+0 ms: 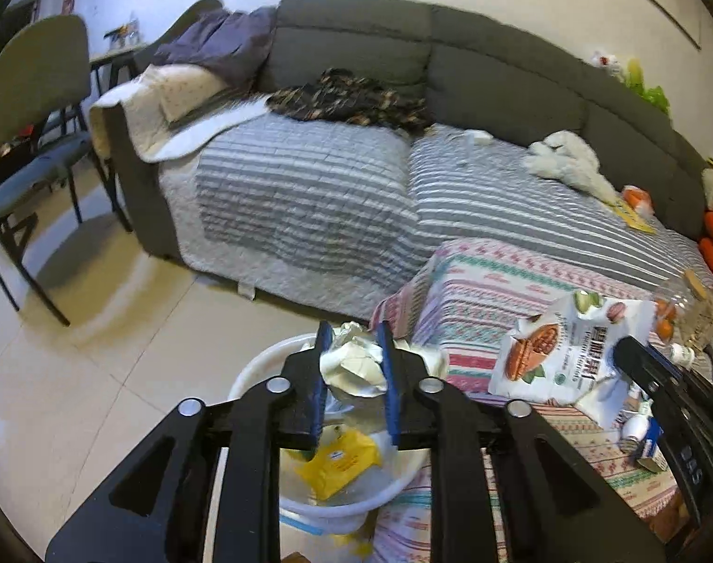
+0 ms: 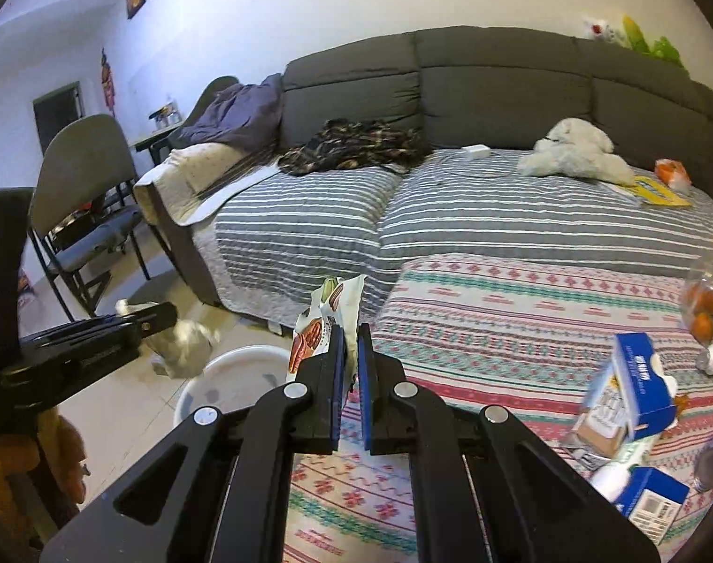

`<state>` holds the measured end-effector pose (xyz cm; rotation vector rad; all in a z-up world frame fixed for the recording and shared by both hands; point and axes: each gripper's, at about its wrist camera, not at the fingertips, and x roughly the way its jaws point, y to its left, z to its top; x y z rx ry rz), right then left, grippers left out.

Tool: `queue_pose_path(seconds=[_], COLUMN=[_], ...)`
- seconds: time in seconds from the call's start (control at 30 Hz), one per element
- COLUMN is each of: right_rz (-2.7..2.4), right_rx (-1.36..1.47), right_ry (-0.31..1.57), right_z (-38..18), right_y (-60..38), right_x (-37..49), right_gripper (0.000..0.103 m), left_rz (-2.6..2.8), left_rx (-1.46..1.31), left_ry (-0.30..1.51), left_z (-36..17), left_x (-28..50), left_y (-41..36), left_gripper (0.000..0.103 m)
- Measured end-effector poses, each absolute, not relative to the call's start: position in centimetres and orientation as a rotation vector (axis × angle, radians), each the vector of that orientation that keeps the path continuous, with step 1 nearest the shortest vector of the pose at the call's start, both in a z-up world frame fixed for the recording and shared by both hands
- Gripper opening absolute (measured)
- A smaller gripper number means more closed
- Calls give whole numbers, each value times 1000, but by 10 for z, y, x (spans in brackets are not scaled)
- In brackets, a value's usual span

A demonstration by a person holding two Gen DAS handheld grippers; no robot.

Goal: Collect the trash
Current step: 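Carry the foil and snack bag in both tools to the white bin, then open both tools over the bin to drop the foil and bag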

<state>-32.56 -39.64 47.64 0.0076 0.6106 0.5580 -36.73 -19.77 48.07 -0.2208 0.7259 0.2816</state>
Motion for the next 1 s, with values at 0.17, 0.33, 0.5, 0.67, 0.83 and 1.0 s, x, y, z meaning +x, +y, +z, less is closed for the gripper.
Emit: queue_pose_path(seconds=[0.17, 0.33, 0.5, 0.67, 0.83, 1.0], right_rz=[580, 598, 622, 653, 680, 646], right_rx=[46, 41, 37, 24, -5, 0], right_ry=[640, 663, 683, 698, 717, 757], right_z=[470, 462, 455, 450, 445, 440], right_y=[-378, -356, -329, -301, -279, -274], right_x=[-323, -323, -322, -325, -328, -326], right_gripper=[6, 6, 6, 6, 9, 56], left_rz=[329, 383, 477, 514, 543, 591], left_rx=[-270, -309, -342, -405, -414, -398], left_ry=[700, 659, 618, 580, 568, 547], left_z=[486, 500, 508, 518, 522, 525], left_x=[-376, -390, -403, -415, -423, -426], left_y=[-177, -158, -135, -112, -104, -102], left_gripper=[50, 50, 56, 56, 57, 70])
